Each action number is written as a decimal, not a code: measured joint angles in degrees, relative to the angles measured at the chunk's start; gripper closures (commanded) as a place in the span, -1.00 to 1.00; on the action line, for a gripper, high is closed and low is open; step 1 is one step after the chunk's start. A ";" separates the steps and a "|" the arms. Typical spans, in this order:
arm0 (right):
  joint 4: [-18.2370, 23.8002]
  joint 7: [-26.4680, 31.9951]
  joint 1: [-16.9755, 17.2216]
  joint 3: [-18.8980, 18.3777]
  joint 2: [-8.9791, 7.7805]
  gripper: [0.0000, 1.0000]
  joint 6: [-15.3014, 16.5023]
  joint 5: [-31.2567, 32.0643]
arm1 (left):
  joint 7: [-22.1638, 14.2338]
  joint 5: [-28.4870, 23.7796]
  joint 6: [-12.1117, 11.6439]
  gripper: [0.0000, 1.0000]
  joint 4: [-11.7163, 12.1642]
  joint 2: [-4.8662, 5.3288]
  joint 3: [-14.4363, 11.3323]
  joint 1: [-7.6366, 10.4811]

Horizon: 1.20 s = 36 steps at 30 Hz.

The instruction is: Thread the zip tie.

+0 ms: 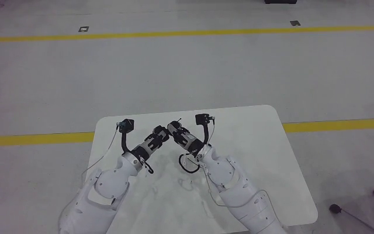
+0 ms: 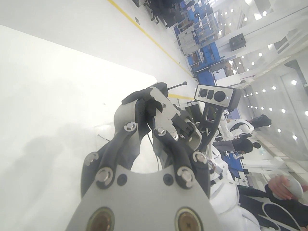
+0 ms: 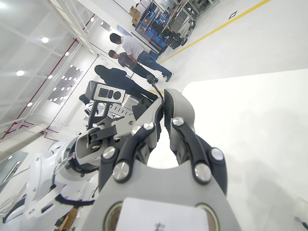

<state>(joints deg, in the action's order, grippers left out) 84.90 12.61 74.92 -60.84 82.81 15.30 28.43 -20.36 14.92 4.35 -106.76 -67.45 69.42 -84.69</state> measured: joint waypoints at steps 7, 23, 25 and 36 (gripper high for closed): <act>-0.16 0.06 0.00 0.13 -0.12 1.00 -0.15 -0.06 | -0.03 -0.87 -0.42 1.00 -0.11 0.07 0.03 -0.10; -0.11 0.24 0.07 0.17 -0.22 1.00 -0.10 -0.26 | -0.16 -0.64 -0.96 1.00 -0.32 0.17 -0.21 -0.20; -0.11 0.24 0.07 0.17 -0.22 1.00 -0.10 -0.26 | 0.18 -0.70 -1.00 1.00 -0.20 0.15 -0.32 -0.23; 0.26 -0.10 0.62 0.08 -0.42 1.00 -0.20 -0.40 | 0.89 -2.38 -0.83 1.00 0.09 0.09 -0.75 0.03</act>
<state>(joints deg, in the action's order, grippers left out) 85.15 12.51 75.54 -60.76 82.38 15.10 28.03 -19.47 12.54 3.52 -106.66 -67.36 68.67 -84.66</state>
